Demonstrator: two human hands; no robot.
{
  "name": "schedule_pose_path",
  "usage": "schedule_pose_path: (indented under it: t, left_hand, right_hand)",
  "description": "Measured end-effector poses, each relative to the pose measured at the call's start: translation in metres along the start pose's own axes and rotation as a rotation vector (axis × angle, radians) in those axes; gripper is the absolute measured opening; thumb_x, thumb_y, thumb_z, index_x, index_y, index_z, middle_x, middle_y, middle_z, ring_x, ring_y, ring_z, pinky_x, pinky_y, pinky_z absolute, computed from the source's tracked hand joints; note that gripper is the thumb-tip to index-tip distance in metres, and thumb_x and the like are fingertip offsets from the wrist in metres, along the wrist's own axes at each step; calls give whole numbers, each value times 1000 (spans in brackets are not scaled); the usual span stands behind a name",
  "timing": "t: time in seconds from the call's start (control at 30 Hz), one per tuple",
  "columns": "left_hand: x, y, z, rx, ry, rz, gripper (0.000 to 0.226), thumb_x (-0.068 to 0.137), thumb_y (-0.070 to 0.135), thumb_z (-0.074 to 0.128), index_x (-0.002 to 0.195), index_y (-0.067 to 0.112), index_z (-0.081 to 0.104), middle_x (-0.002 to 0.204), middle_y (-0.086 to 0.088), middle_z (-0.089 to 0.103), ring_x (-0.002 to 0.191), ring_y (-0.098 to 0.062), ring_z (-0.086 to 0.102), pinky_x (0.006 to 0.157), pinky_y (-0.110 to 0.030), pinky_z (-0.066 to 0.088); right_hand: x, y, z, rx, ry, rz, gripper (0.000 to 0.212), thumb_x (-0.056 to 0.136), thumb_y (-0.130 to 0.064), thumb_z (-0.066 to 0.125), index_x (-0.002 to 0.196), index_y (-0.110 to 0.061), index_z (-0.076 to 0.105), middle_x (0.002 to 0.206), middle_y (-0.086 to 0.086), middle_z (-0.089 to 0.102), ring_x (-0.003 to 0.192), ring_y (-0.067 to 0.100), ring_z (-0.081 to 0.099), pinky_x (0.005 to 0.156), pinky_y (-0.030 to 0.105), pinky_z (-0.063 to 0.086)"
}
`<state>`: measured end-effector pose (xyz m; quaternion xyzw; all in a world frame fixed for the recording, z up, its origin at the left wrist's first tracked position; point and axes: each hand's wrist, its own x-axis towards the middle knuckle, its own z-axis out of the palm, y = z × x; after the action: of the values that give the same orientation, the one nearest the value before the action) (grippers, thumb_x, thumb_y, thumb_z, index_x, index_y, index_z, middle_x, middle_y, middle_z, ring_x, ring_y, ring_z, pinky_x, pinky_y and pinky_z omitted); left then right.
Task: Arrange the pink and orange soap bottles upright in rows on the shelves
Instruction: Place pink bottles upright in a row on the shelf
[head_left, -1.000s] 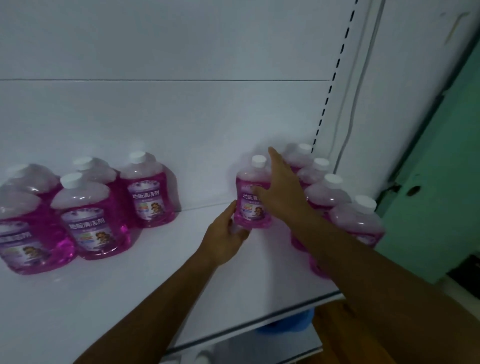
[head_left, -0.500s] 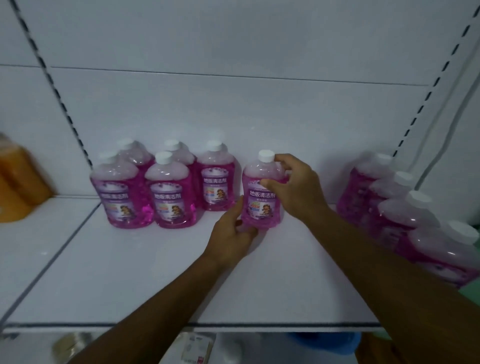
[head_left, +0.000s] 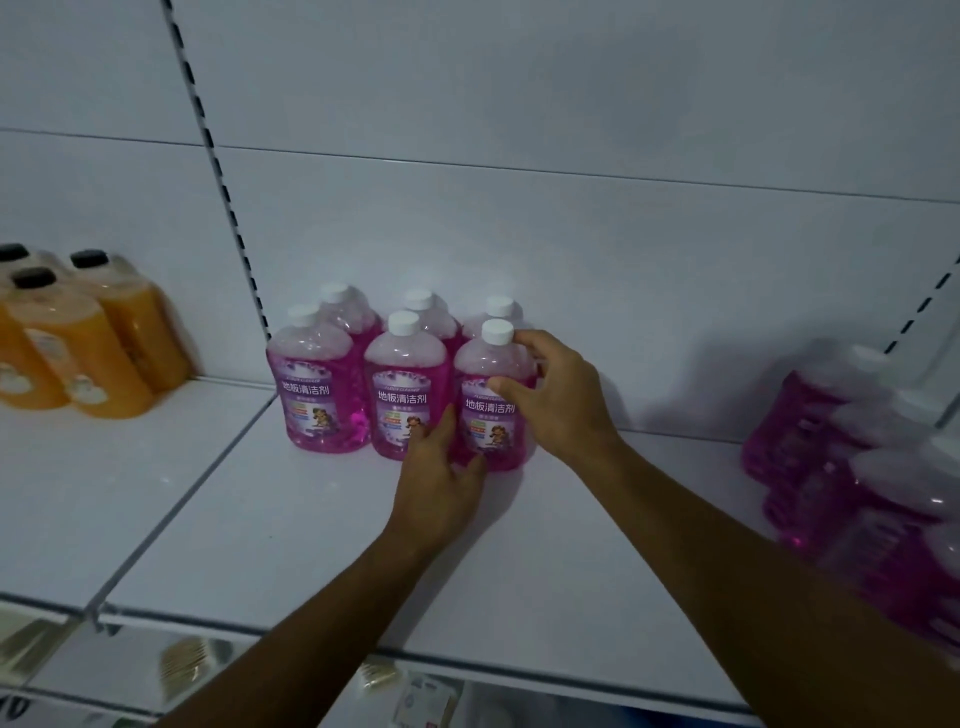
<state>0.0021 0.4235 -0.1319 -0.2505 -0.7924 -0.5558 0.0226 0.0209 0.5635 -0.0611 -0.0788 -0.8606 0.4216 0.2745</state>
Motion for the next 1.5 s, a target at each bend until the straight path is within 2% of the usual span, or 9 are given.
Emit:
schedule_pose_path:
  t: [0.27,0.37,0.5,0.6,0.8,1.1,1.2,1.33,1.5]
  left_hand:
    - [-10,-7,3,15,-2,-72,42,84,18,60,124,18,47,118,-1,57,109,-16,56,94,-41,52]
    - [-14,-14,-1,124,-91,-66,40,85,19,62,123,14,50,119,-3,59,109,-19,57,94,-41,51]
    - [-16,-14,-3,235,-173,-6,35,88,22,63,121,13,56,116,-3,63,103,-20,59,86,-34,50]
    - [-21,-7,-3,296,-205,30,31,89,28,62,117,13,59,111,-1,64,97,-18,59,79,-26,43]
    - [-44,14,-1,339,-303,115,37,91,29,61,124,11,58,126,-5,61,113,-21,56,92,-28,39]
    - [-125,86,69,179,-421,164,37,92,27,61,127,18,52,127,0,58,106,-8,49,90,-21,37]
    - [-142,104,86,82,-496,182,49,91,23,63,137,17,46,133,-1,55,112,-12,51,93,-23,40]
    - [-147,126,100,-36,-629,145,66,91,23,63,148,22,31,146,1,43,126,-18,48,102,-33,43]
    - [-139,140,113,-96,-680,180,65,92,19,62,148,24,30,146,2,42,126,-17,46,92,-25,40]
  right_hand:
    - [-1,5,5,-125,29,4,56,81,-29,76,132,-22,52,119,7,59,107,21,58,93,38,52]
    - [-9,2,9,-141,22,51,66,82,-40,72,140,-28,42,128,4,56,113,20,57,93,40,53]
    - [-26,-4,1,-167,24,116,72,85,-49,65,145,-24,33,139,2,50,121,19,52,89,27,45]
    - [-48,-7,-10,-244,34,167,81,86,-53,61,150,-19,26,148,7,41,130,24,45,98,36,44]
    - [-107,-31,-45,-232,76,207,75,92,-50,55,152,-22,21,152,7,34,133,23,43,106,43,42]
    - [-222,-53,-154,-299,420,75,51,89,-33,66,134,-16,48,123,1,58,104,9,55,88,23,47]
    - [-243,-45,-186,-381,500,98,50,88,-24,68,133,-13,48,127,5,54,113,16,52,95,29,46]
    - [-253,-23,-215,-452,528,227,62,87,-24,70,140,-14,41,138,6,44,125,20,42,98,25,34]
    - [-243,-2,-229,-477,456,344,74,87,-32,70,147,-16,30,149,6,35,136,22,33,109,36,29]
